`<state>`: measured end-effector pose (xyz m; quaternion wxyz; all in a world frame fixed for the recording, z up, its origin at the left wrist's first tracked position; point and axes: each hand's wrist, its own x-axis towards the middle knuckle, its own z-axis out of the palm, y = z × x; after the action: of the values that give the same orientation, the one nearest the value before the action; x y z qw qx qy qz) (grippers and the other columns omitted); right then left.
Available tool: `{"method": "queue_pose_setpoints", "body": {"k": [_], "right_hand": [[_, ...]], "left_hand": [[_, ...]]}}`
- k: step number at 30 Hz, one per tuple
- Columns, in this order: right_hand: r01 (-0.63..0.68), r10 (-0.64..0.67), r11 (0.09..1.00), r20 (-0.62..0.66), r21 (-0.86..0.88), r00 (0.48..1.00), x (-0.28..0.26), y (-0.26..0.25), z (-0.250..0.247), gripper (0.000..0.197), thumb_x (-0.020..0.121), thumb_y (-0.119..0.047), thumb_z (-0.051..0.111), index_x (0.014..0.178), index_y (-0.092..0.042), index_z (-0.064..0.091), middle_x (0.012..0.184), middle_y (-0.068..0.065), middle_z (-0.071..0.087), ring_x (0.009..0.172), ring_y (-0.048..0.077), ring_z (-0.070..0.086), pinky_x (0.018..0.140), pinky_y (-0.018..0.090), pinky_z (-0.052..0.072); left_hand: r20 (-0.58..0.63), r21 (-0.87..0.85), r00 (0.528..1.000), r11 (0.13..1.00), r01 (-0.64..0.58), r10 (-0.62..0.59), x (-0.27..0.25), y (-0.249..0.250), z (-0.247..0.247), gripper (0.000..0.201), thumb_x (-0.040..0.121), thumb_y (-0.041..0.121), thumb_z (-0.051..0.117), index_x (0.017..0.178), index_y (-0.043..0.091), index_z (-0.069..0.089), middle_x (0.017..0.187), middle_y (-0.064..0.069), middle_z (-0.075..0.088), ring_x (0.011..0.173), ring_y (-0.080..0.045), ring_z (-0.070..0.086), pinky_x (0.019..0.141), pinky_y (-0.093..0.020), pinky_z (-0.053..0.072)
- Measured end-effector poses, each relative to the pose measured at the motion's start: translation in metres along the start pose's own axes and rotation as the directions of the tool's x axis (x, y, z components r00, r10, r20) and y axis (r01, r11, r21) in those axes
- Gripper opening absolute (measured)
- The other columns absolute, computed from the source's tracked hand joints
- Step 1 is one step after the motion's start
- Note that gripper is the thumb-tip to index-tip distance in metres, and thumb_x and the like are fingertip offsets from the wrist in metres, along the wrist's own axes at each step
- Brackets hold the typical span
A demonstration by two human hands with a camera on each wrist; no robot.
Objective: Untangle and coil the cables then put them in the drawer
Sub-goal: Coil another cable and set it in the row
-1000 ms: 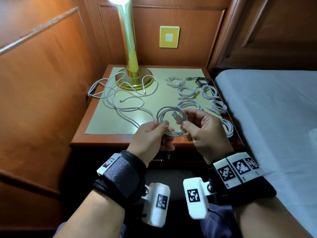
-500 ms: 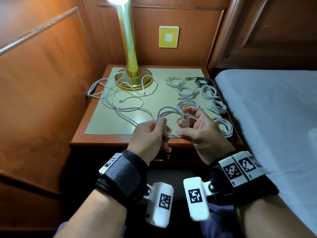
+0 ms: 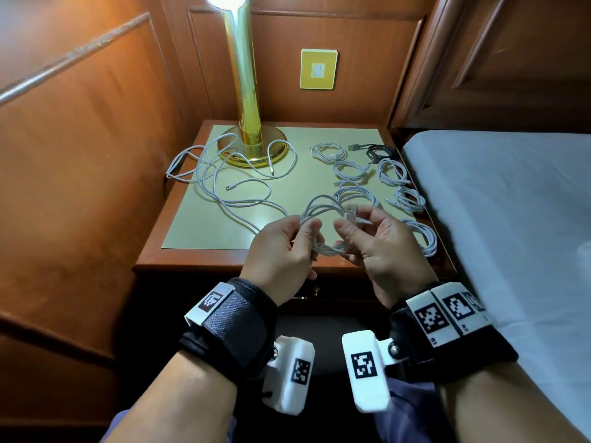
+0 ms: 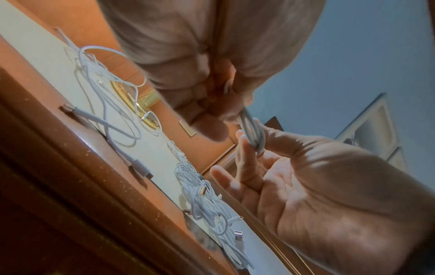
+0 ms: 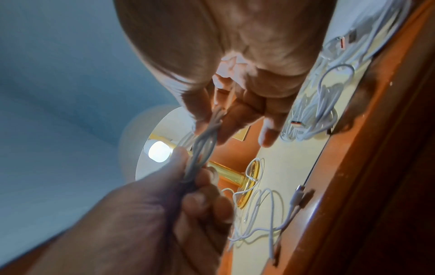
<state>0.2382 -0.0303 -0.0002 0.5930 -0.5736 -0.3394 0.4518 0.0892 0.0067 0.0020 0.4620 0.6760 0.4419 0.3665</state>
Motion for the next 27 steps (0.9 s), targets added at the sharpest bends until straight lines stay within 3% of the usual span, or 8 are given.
{"method": "queue_pose_setpoints", "body": {"k": [6,11,14,19,21,23,25,27], "right_hand": [[-0.176,0.188,0.957,-0.029,0.228,0.982,-0.001,-0.007,0.004,0.018,0.085,-0.01,0.074,0.099,-0.006,0.062,0.075,0.007,0.063,0.057,0.018,0.062,0.057,0.032,0.059],[-0.105,0.105,0.994,0.04,-0.012,0.994,0.0,-0.005,-0.004,0.014,0.085,-0.013,0.075,0.098,-0.012,0.072,0.077,0.002,0.073,0.065,0.011,0.068,0.057,0.025,0.053],[-0.092,0.097,0.994,0.081,-0.057,0.992,-0.002,-0.006,-0.007,0.01,0.087,-0.008,0.072,0.094,-0.015,0.072,0.073,0.001,0.074,0.059,0.009,0.067,0.047,0.017,0.048],[-0.038,0.021,0.977,-0.082,-0.211,0.996,0.007,0.004,-0.013,0.019,0.083,-0.014,0.079,0.095,-0.022,0.068,0.085,0.008,0.075,0.062,0.012,0.069,0.049,0.026,0.049],[-0.032,-0.012,0.964,-0.165,-0.265,0.986,0.013,0.007,-0.019,0.021,0.082,-0.016,0.08,0.099,-0.02,0.069,0.089,0.008,0.074,0.065,0.014,0.07,0.052,0.028,0.052],[-0.032,-0.038,0.952,-0.222,-0.303,0.974,0.018,0.007,-0.025,0.029,0.083,-0.018,0.08,0.11,-0.013,0.07,0.091,0.008,0.075,0.066,0.015,0.071,0.052,0.025,0.053],[-0.032,-0.066,0.935,-0.261,-0.353,0.963,0.023,0.007,-0.029,0.034,0.085,-0.019,0.079,0.116,-0.009,0.07,0.093,0.007,0.076,0.06,0.014,0.07,0.051,0.023,0.053],[-0.046,-0.085,0.911,-0.296,-0.409,0.951,0.03,0.008,-0.032,0.034,0.084,-0.02,0.078,0.115,-0.01,0.071,0.09,0.004,0.076,0.061,0.016,0.07,0.057,0.028,0.057]], "left_hand": [[-0.017,0.044,0.996,0.996,-0.082,0.083,0.002,-0.006,0.001,0.032,0.099,0.035,0.053,0.073,0.019,0.062,0.052,0.009,0.053,0.047,-0.016,0.055,0.056,-0.047,0.056],[0.023,0.073,0.999,0.997,0.021,-0.022,0.003,-0.014,-0.006,0.035,0.102,0.036,0.049,0.077,0.017,0.064,0.046,0.007,0.054,0.043,-0.017,0.058,0.059,-0.038,0.056],[0.037,0.038,0.997,0.997,0.073,-0.075,0.006,-0.024,-0.012,0.038,0.102,0.038,0.051,0.077,0.014,0.067,0.05,0.004,0.055,0.043,-0.017,0.055,0.064,-0.052,0.059],[0.015,-0.027,0.987,0.987,0.159,-0.159,0.008,-0.022,-0.009,0.047,0.101,0.045,0.049,0.088,0.004,0.067,0.065,-0.004,0.063,0.048,-0.017,0.056,0.068,-0.051,0.059],[-0.036,-0.024,0.981,0.982,0.19,-0.19,0.012,-0.025,-0.009,0.035,0.102,0.037,0.049,0.098,0.009,0.069,0.085,-0.003,0.069,0.057,-0.017,0.059,0.071,-0.047,0.06],[-0.067,0.179,0.988,0.973,0.147,-0.137,0.018,-0.032,-0.013,0.025,0.1,0.032,0.052,0.11,0.017,0.069,0.099,0.002,0.067,0.08,-0.017,0.063,0.083,-0.037,0.055],[-0.003,0.395,0.995,0.914,0.095,-0.102,0.022,-0.038,-0.016,0.026,0.099,0.029,0.054,0.123,0.027,0.064,0.114,0.001,0.058,0.098,-0.014,0.056,0.091,-0.027,0.042],[0.086,0.51,0.986,0.856,0.08,-0.144,0.025,-0.044,-0.013,0.034,0.098,0.028,0.055,0.131,0.034,0.059,0.123,-0.001,0.045,0.11,-0.016,0.049,0.1,-0.027,0.037]]}}
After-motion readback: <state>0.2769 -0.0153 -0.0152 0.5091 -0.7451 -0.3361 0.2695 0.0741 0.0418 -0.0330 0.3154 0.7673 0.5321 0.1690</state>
